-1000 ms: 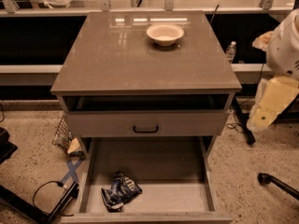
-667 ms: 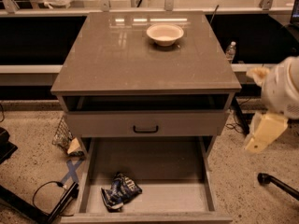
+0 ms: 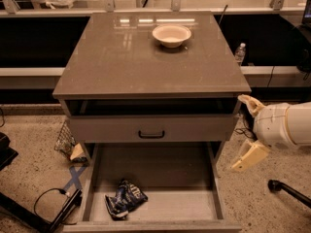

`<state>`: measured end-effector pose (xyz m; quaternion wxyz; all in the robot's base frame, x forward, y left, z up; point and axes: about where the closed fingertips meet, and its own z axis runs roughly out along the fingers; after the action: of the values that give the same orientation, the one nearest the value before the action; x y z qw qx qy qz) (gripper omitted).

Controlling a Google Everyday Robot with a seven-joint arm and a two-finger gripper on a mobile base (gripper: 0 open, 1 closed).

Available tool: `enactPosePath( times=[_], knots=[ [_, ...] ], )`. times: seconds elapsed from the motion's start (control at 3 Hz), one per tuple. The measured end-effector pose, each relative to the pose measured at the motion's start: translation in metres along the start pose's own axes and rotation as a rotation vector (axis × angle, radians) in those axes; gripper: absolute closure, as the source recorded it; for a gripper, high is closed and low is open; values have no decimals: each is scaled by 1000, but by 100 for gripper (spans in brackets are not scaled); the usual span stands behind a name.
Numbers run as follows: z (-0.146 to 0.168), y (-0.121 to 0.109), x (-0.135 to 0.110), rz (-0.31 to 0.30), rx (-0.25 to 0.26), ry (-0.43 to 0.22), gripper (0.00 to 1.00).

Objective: Pick blue chip bag from middle drawer and place on counter

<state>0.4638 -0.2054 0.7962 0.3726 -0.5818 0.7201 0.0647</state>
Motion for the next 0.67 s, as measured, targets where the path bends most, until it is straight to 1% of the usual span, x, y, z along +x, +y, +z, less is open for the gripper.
enactPosePath(
  times=[0.33, 0.67],
  knots=[
    [-1, 0, 0, 0, 1, 6, 0],
    [20, 7, 2, 11, -18, -4, 0]
  ],
)
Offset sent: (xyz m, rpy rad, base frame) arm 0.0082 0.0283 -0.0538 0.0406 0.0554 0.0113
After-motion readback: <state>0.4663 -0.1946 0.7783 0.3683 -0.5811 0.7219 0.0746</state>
